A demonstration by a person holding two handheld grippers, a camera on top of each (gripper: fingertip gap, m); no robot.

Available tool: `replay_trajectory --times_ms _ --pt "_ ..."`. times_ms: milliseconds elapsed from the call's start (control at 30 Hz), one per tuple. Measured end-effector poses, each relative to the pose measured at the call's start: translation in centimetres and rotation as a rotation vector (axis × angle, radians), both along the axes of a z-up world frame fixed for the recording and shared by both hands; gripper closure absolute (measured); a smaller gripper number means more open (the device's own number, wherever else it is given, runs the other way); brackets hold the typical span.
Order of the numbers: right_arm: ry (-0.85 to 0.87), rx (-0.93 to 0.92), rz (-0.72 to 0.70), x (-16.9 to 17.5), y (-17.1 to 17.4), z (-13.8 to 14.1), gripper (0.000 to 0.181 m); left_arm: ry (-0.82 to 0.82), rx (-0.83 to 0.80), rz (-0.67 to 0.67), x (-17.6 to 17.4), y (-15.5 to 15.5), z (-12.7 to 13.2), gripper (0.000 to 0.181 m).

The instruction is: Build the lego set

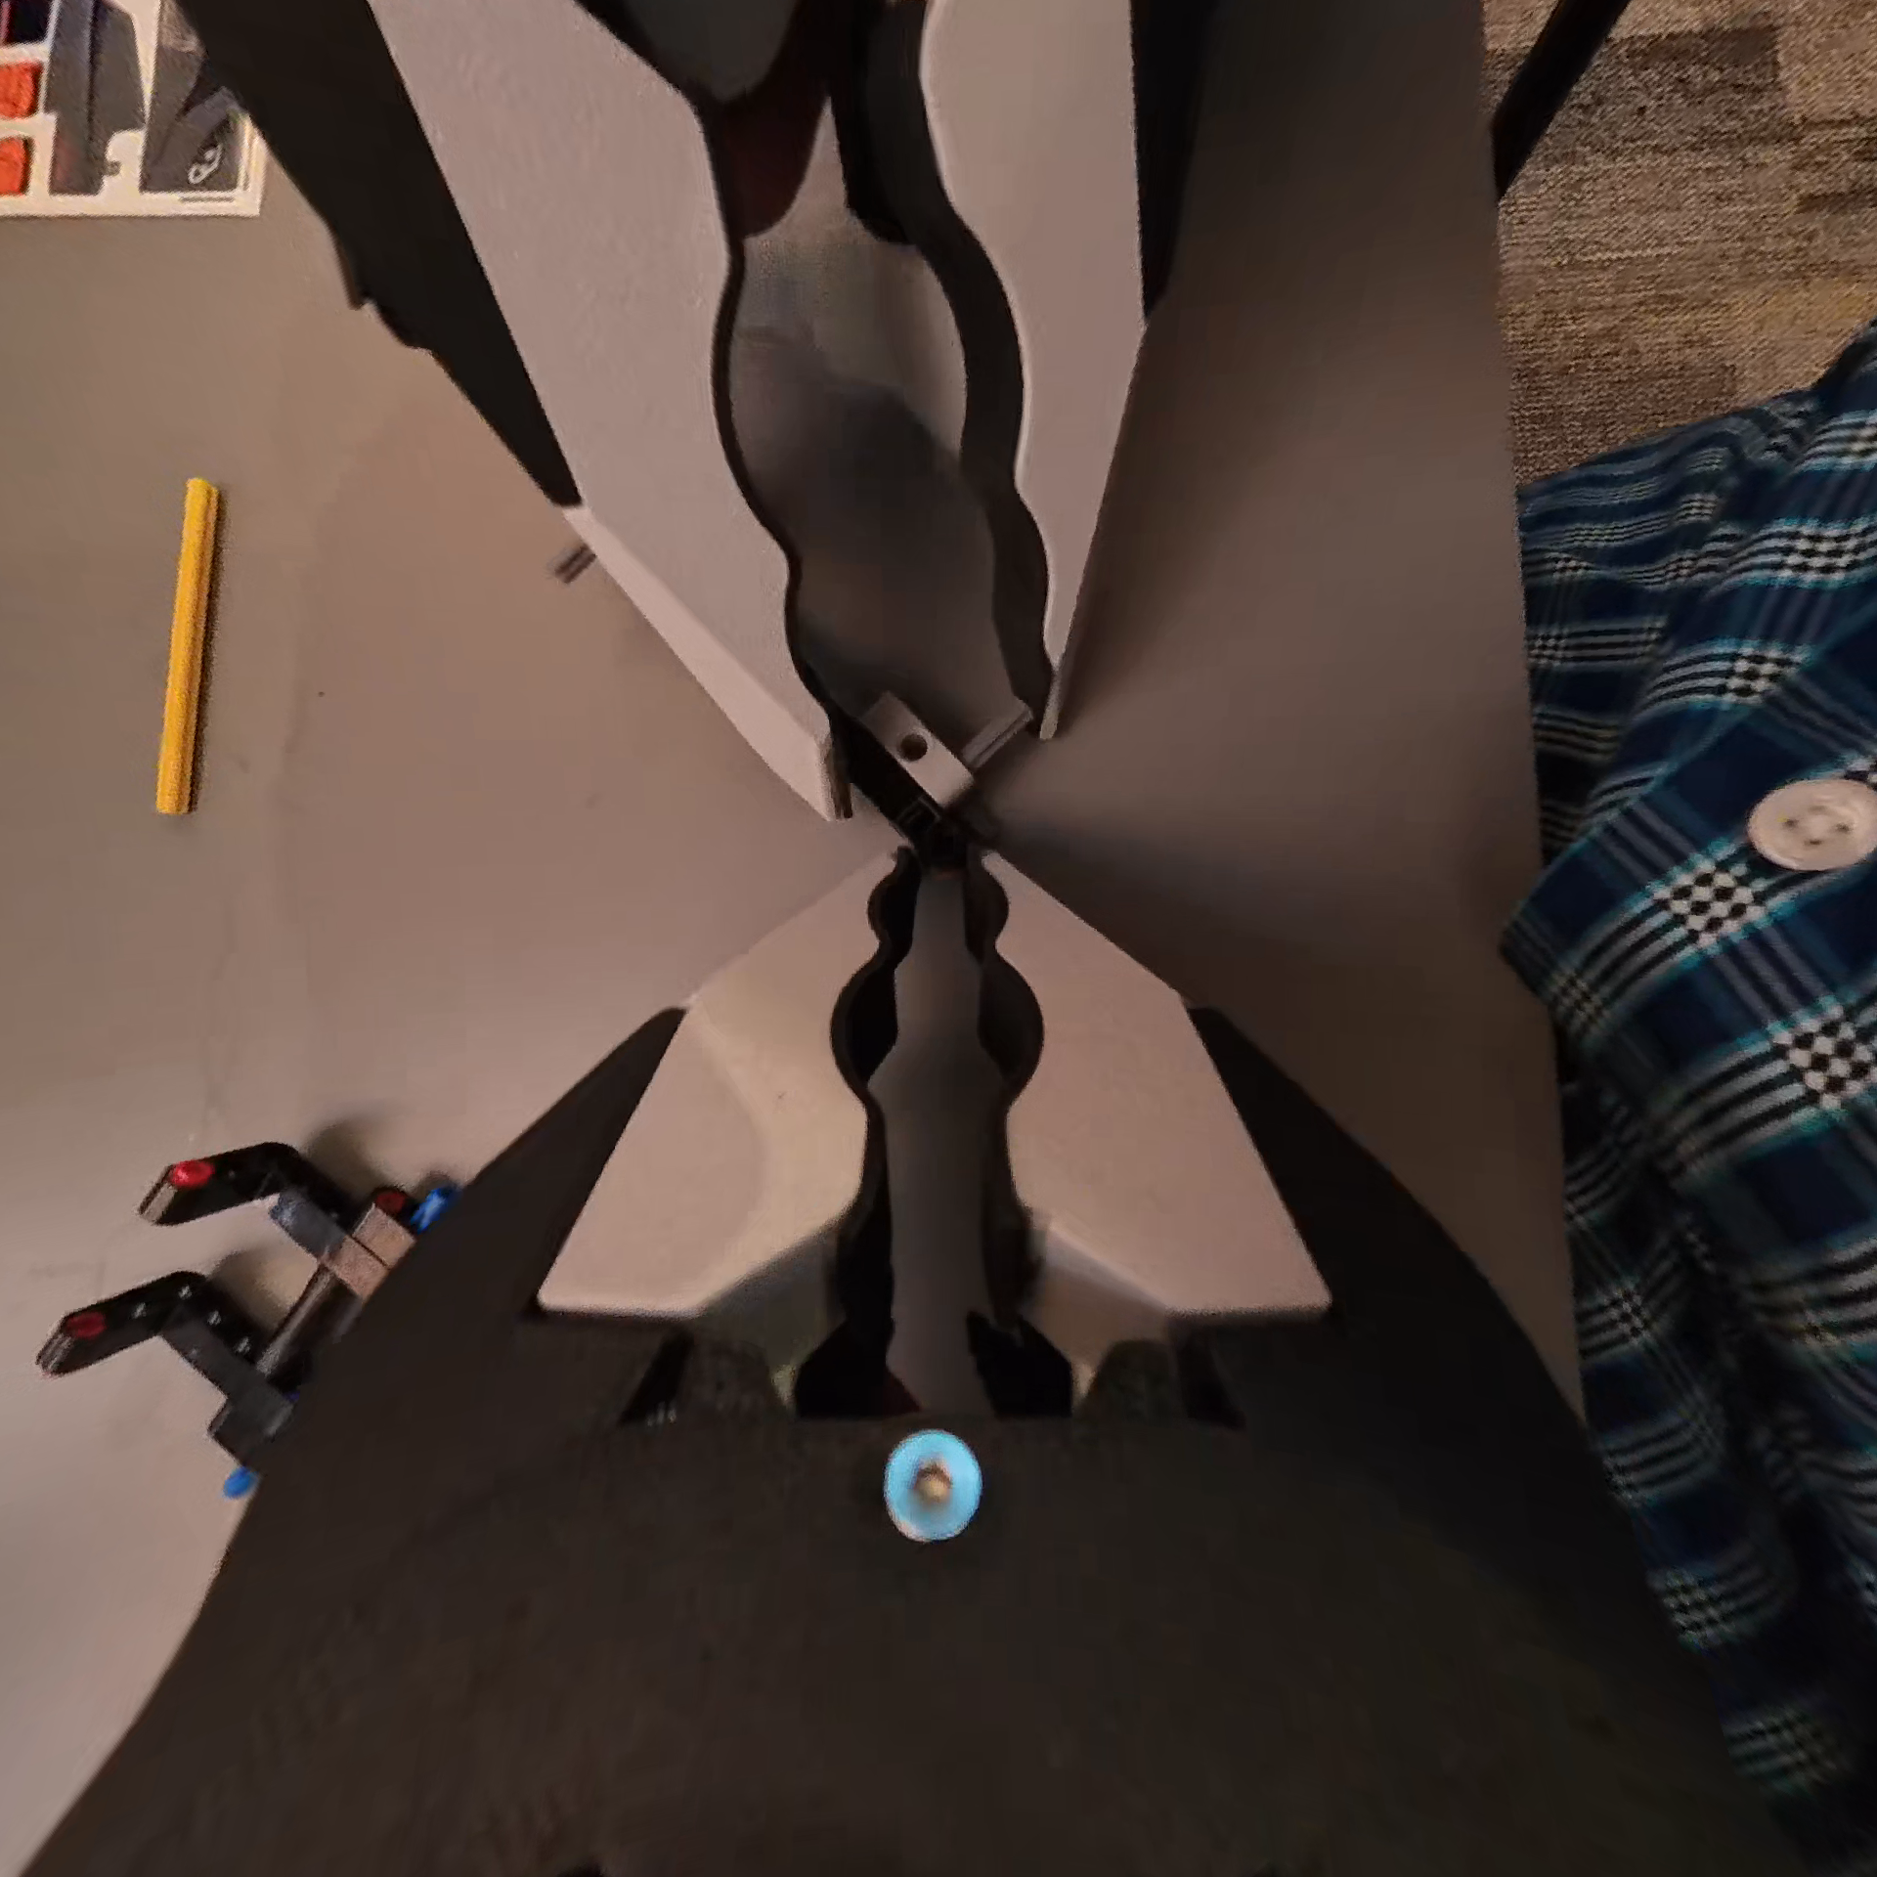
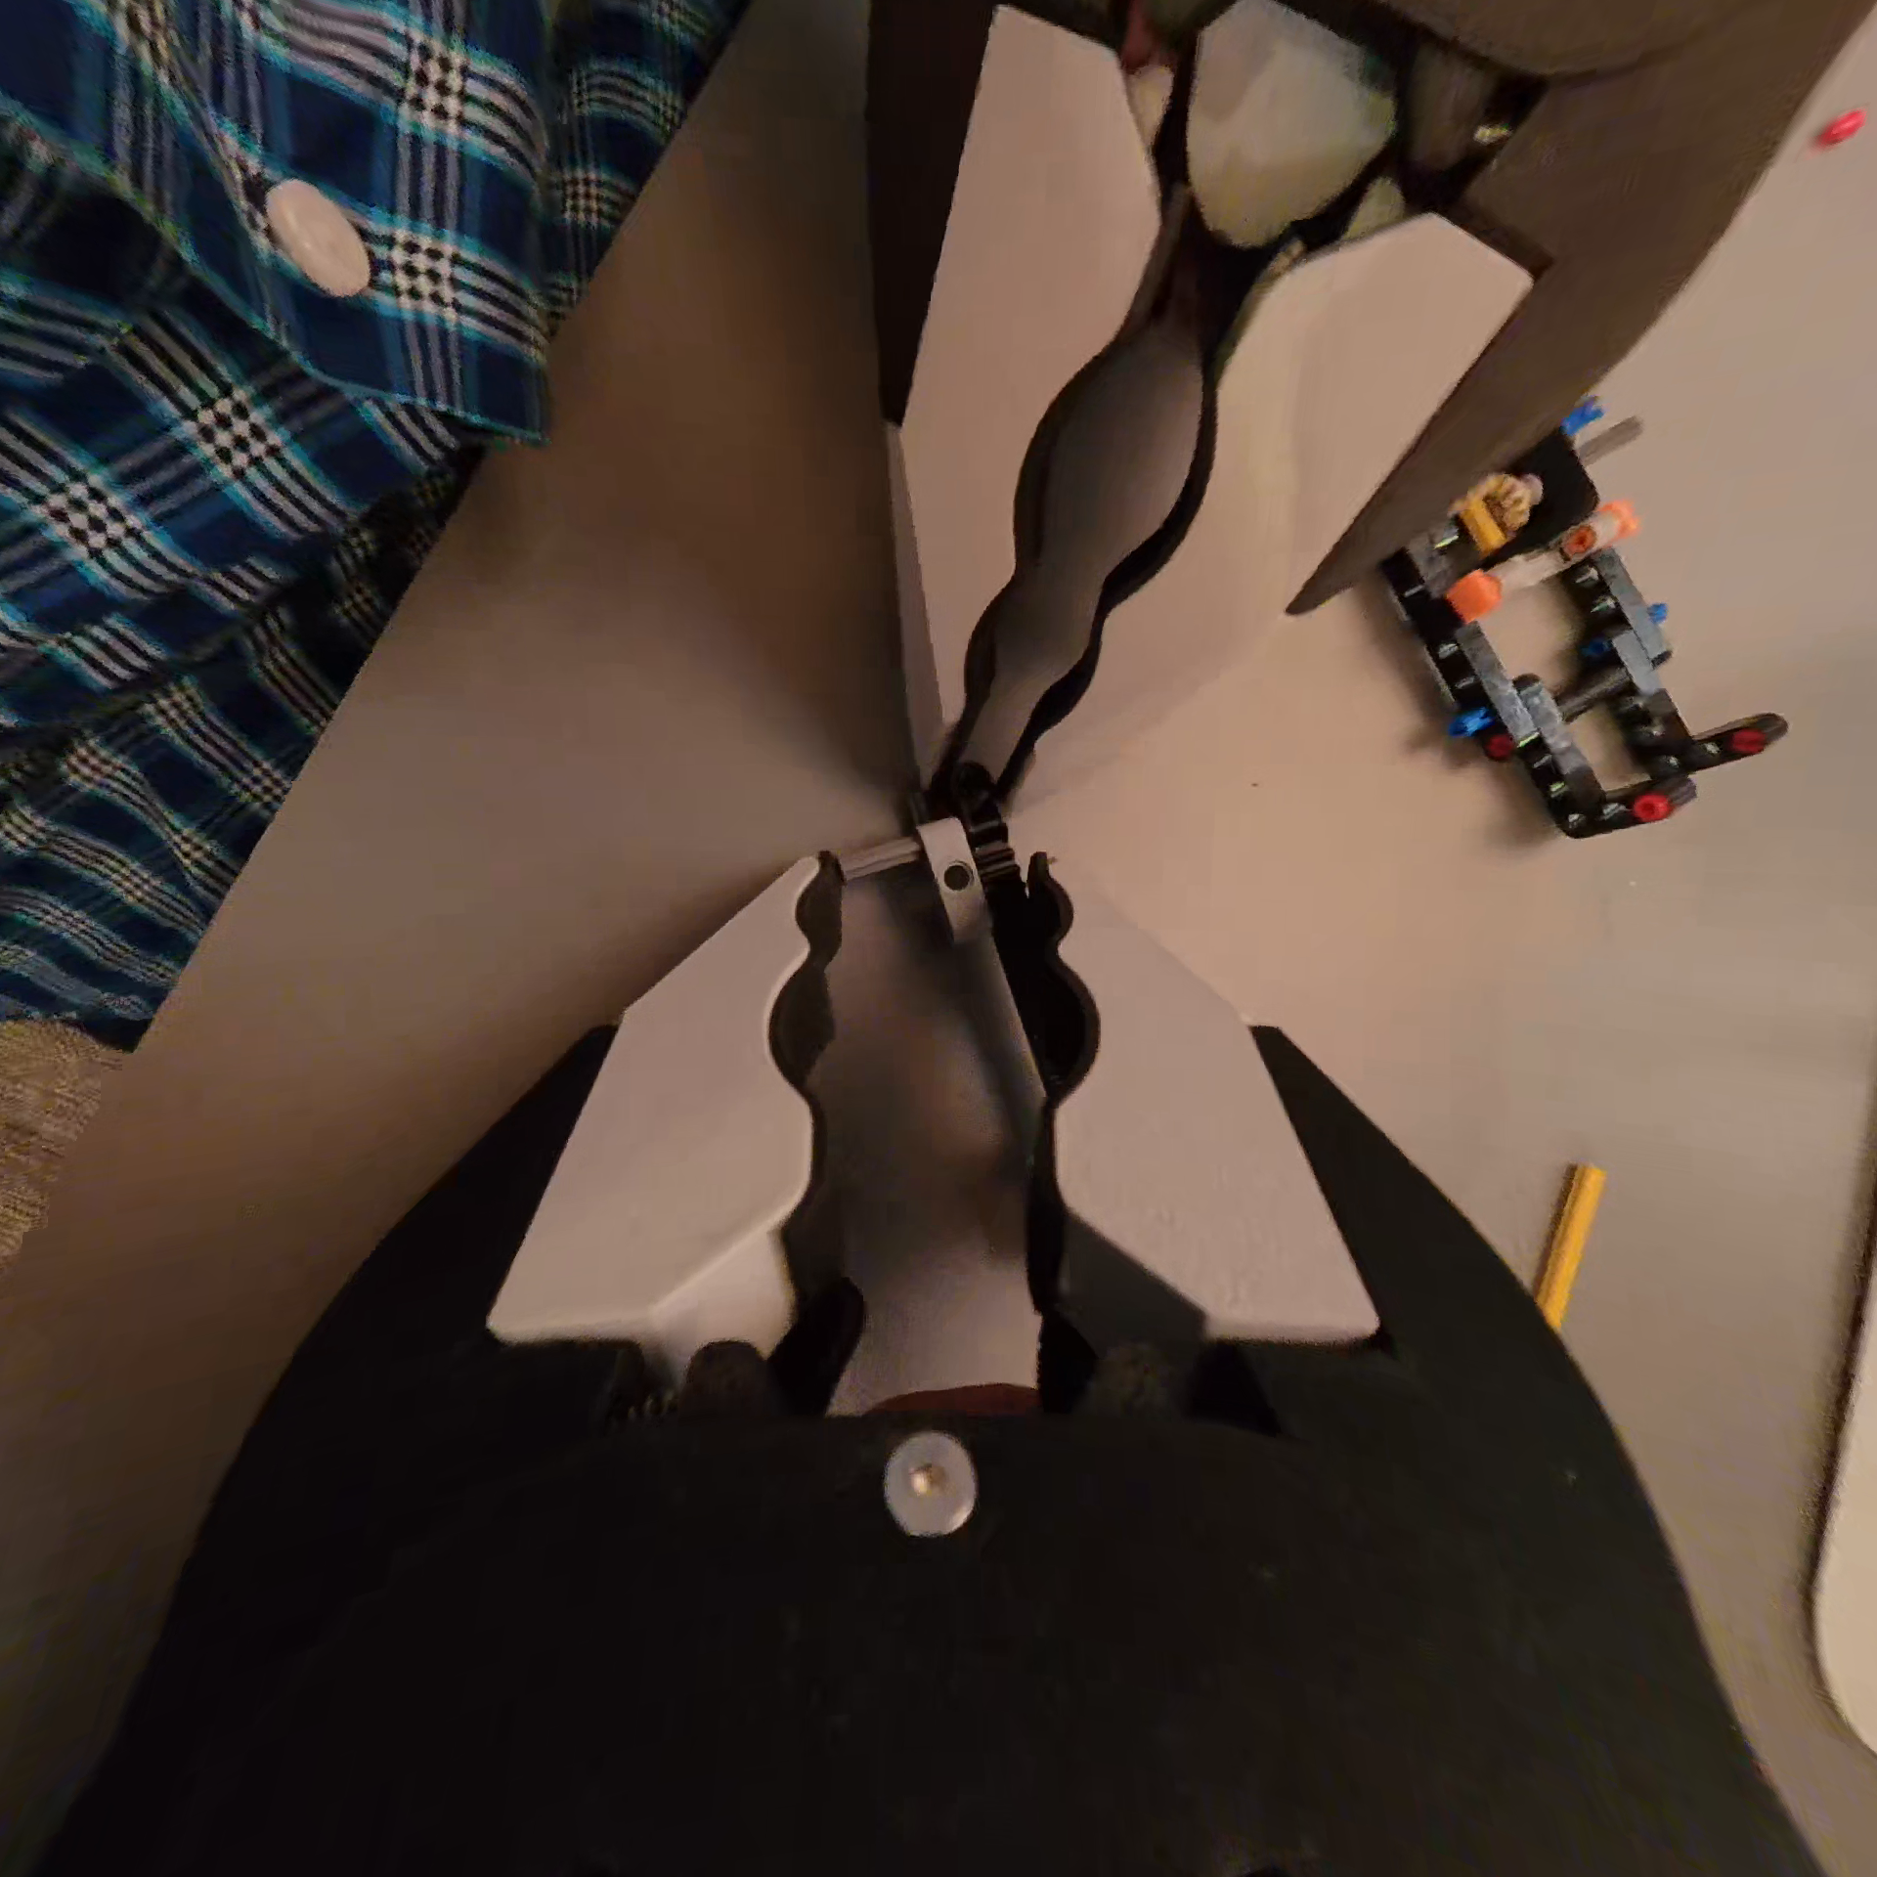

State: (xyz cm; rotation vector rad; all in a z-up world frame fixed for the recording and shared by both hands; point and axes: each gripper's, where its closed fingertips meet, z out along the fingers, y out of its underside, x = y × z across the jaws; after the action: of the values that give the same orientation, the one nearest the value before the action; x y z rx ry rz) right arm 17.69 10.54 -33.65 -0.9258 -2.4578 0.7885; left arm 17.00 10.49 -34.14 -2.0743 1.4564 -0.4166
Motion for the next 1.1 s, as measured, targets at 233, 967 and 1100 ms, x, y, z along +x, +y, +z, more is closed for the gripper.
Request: replay_trajectory --times_ms 233,967,1100 --pt "0.003 -0.063 -0.050 -0.3 0.1 0.0 0.148 -0.022 0.006 0.200 -0.4 -0.2 0.2 0.156" --pt "-0.006 -0.119 -0.079 0.0 -0.4 0.1 0.148 -0.071 0.065 0.340 0.4 0.1 0.1 0.167" --pt "-0.015 -0.126 -0.085 -0.1 -0.2 0.1 0.150 -0.052 0.084 0.348 0.1 0.2 0.1 0.166"
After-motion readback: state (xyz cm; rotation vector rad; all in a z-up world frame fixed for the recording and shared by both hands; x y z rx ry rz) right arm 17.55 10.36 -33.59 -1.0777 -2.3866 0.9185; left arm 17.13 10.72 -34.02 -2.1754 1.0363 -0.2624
